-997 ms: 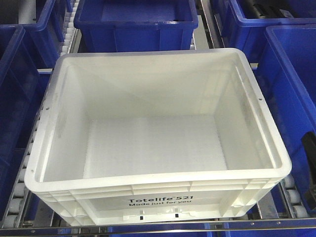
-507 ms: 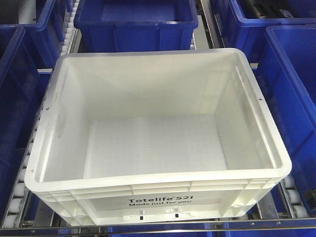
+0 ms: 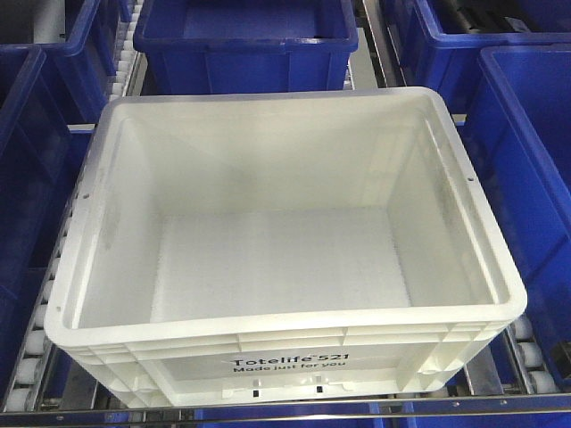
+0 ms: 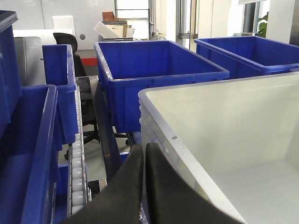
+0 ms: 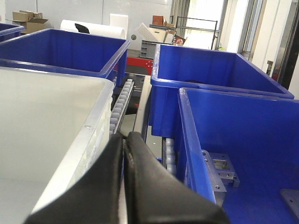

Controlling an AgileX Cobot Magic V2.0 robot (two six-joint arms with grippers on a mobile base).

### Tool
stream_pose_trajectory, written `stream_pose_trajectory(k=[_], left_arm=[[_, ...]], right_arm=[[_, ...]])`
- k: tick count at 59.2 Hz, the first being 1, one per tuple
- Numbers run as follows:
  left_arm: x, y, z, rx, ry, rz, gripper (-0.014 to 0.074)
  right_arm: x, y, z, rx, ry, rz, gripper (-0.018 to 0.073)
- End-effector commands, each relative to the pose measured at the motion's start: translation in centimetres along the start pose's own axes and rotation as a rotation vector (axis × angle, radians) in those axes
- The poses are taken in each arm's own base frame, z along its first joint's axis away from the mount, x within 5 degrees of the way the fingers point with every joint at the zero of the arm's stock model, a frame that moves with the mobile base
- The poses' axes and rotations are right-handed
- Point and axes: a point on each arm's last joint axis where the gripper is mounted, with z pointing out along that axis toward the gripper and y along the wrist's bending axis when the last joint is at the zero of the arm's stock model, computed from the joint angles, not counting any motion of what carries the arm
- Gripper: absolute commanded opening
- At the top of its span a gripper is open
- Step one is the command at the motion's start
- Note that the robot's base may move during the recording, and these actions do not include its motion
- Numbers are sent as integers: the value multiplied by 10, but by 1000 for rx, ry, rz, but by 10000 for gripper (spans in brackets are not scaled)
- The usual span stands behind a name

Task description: Move bin from left to right shelf

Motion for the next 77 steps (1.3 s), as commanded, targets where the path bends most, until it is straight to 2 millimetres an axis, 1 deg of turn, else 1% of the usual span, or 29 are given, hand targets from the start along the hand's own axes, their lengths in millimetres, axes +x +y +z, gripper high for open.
stream_pose_trajectory(k=[1,15,20,24,31,45,48,53,61,67,72,74,77], left_arm=[[-13,2,0,-22,-74,-9,-8],[-13,2,0,-22,-74,-8,-8],[-13,3,0,-33,-77,43,-8],[-13,4,0,-40,-75,27,-8],[-13,5,0,-57,-70,67,-8],[-13,5,0,-57,-71,64,-8],[-11,5,0,-57,-61,86,-8],[-1,5,-1,-57,-37,106,-8],[34,6,-3,-58,8,107,-7],[59,7,-8,-65,-21,99,-7],[75,8,-13,-69,-55,97,-7],[81,9,-11,-73,-48,89,-7],[84,8,-11,-67,-10,74,-7]], right_arm=[[-15,-3,1,28,-92,-10,-8],[-15,-3,1,28,-92,-10,-8],[-15,-3,1,28,-92,-10,-8],[-15,-3,1,28,-92,-10,-8],[-15,-3,1,28,-92,-10,-8],[-15,-3,1,28,-92,-10,-8],[-15,-3,1,27,-90,-10,-8],[-15,-3,1,27,-88,-10,-8],[-15,-3,1,27,-90,-10,-8],[-15,-3,1,27,-90,-10,-8],[-15,-3,1,27,-90,-10,-8],[-15,-3,1,27,-87,-11,-8],[-15,-3,1,27,-89,-10,-8]])
